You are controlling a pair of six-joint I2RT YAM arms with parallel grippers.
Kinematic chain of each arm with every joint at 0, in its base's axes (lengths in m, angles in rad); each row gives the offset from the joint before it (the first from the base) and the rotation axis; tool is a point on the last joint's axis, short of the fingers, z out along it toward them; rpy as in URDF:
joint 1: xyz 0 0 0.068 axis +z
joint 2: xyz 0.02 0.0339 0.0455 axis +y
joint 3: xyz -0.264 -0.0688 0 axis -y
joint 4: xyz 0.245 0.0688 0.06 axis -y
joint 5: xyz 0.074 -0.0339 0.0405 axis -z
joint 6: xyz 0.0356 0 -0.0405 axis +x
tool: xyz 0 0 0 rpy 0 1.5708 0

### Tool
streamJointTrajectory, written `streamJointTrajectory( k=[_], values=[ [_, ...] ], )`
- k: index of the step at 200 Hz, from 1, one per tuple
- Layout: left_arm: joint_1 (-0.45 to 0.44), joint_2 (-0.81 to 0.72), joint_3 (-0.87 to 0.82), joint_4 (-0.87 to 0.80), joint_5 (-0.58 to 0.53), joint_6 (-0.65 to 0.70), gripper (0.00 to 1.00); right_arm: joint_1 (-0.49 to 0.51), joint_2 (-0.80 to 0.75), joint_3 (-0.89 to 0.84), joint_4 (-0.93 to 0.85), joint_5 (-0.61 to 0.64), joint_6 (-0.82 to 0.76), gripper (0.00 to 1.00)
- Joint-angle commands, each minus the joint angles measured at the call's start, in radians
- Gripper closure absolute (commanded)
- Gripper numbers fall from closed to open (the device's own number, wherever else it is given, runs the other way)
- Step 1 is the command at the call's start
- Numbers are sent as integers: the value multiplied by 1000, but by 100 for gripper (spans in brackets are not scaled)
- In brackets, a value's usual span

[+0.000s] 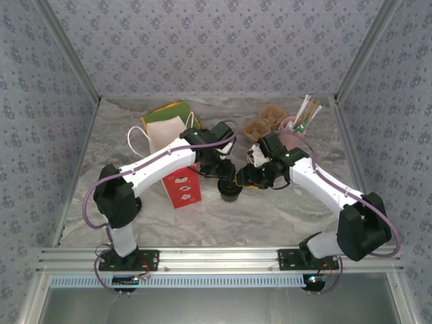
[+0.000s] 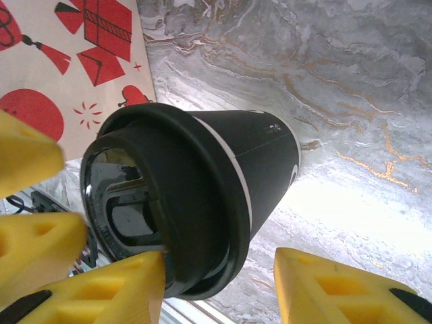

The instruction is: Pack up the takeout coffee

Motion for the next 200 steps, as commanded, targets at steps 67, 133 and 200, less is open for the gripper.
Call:
streamJointTrajectory(
  k=[67,133,200],
  values=[
    [45,67,51,-35,-8,53,62,8,28,15,-1,18,-14,57],
    [45,73,-29,-14,-16,58,69,9,29,-27,5,32,-16,64],
    [37,53,-162,37,-6,35,69,19,42,-111,29,51,-20,68]
  ],
)
